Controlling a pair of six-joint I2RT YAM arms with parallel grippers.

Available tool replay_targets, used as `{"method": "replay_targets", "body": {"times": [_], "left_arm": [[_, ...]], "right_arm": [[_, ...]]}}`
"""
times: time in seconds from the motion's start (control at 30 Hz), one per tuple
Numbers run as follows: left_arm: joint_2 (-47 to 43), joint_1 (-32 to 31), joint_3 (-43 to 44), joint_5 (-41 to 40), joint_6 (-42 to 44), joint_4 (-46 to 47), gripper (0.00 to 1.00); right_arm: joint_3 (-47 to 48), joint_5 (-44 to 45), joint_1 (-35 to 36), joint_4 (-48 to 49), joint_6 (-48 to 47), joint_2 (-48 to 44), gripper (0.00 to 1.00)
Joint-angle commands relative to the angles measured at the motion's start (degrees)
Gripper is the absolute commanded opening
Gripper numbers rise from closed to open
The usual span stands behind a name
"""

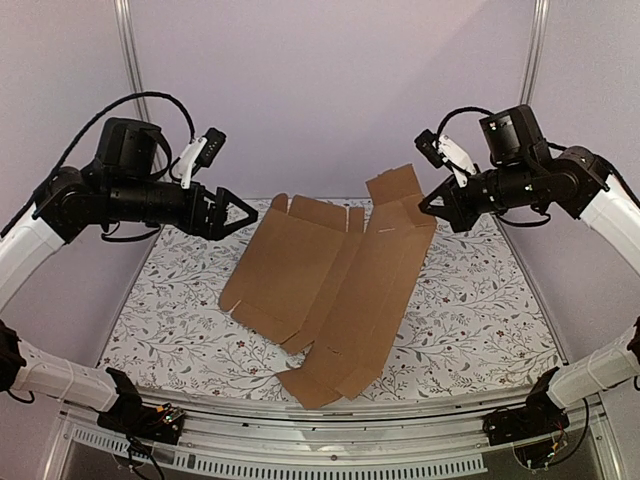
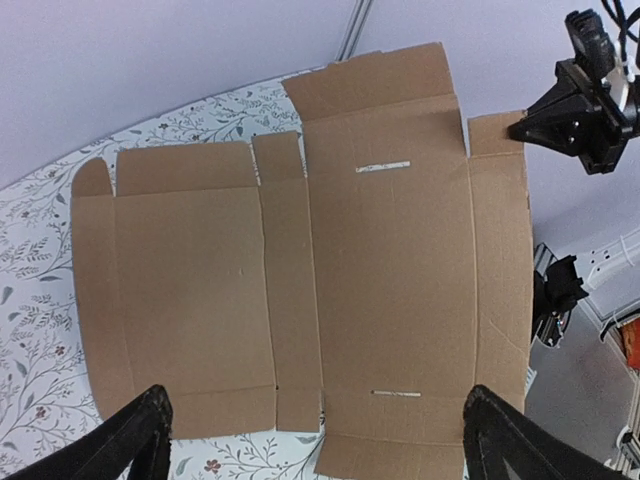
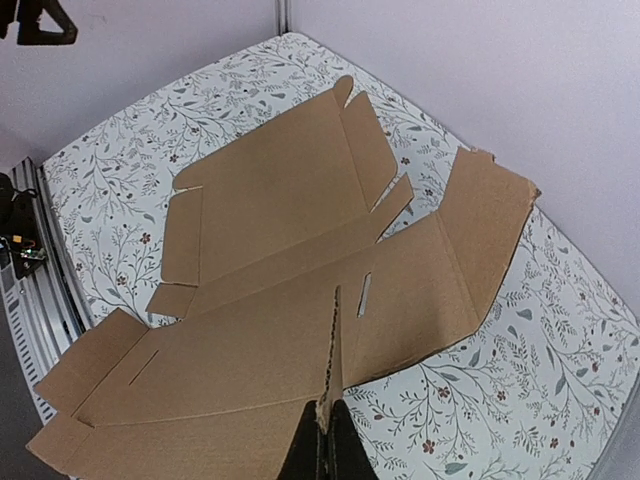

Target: Fold the paper box

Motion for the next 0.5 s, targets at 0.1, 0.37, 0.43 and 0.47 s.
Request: {"method": "replay_targets", "body": {"times": [0.1, 0.37, 0.43, 0.47], "left_arm": [[1.7, -2.8, 5.7, -1.7, 5.1, 0.5, 1.00], [1.9, -2.9, 6.5, -2.5, 15.0, 9.1, 1.00], [1.6, -2.9, 5.2, -1.6, 19.2, 13.3, 1.00], [1.5, -2.9, 4.5, -0.9, 21.1, 15.3, 1.00]], "right_arm": [[9.7, 5.5, 6.7, -6.1, -10.8, -0.2, 0.00], [14.0, 5.1, 7.4, -5.3, -16.9, 1.8, 0.00], [14.8, 4.2, 7.6, -5.3, -18.0, 2.1, 0.00], [15.0, 3.6, 7.8, -5.3, -18.5, 2.1, 0.00]]}}
